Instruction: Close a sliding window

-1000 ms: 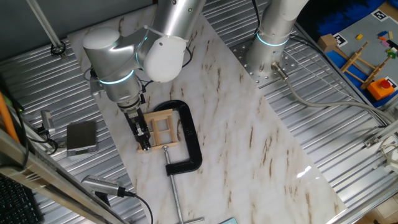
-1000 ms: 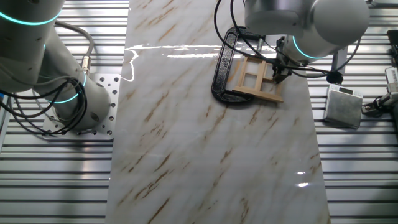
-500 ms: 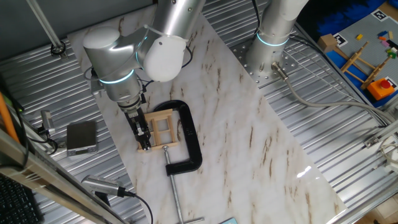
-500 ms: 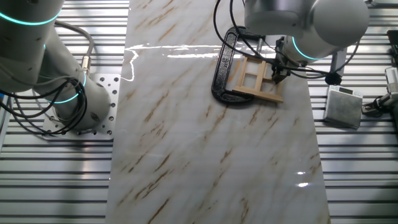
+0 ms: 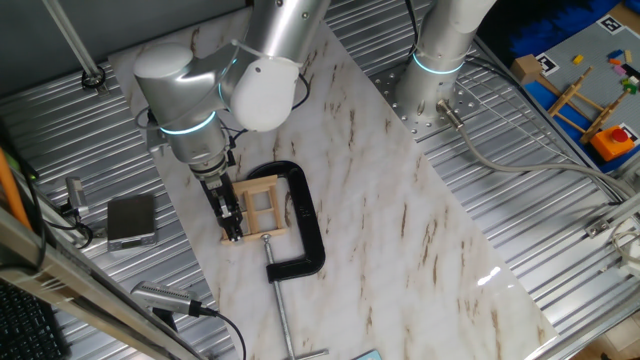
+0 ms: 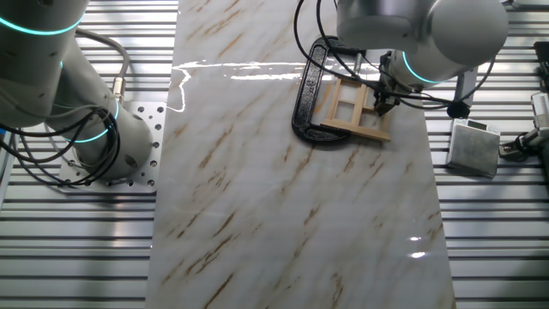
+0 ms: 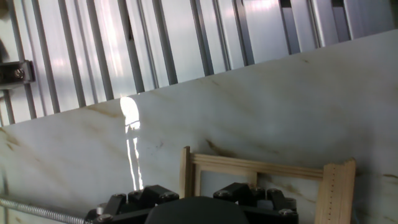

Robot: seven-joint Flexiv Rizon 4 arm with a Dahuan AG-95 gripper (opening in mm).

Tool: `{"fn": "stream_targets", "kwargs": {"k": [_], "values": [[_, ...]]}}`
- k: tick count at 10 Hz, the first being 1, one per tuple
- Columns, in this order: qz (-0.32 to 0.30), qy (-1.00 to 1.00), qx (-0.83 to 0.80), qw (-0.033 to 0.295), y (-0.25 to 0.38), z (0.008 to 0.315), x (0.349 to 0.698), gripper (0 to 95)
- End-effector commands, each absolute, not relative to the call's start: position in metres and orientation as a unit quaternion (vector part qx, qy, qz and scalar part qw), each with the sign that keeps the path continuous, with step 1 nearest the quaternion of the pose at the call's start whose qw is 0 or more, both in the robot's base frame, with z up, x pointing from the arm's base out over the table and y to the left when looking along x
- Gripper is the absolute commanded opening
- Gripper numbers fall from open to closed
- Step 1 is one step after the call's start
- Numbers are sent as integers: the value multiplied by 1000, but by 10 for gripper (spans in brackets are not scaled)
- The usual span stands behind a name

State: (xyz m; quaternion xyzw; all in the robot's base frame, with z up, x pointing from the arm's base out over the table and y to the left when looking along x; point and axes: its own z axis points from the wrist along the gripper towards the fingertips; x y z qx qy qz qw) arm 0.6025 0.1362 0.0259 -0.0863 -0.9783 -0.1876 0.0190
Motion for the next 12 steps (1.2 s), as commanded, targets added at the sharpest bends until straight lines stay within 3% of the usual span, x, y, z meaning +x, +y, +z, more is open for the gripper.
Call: {"fn": "stream_targets", "kwargs": {"k": [1,7,8,12], "values": [[-187,-978,-86,21,136,25,602,760],[-186,-979,-84,22,131,24,596,760],[-185,-979,-81,22,127,23,594,570],[-184,-980,-73,24,115,25,586,570]]}}
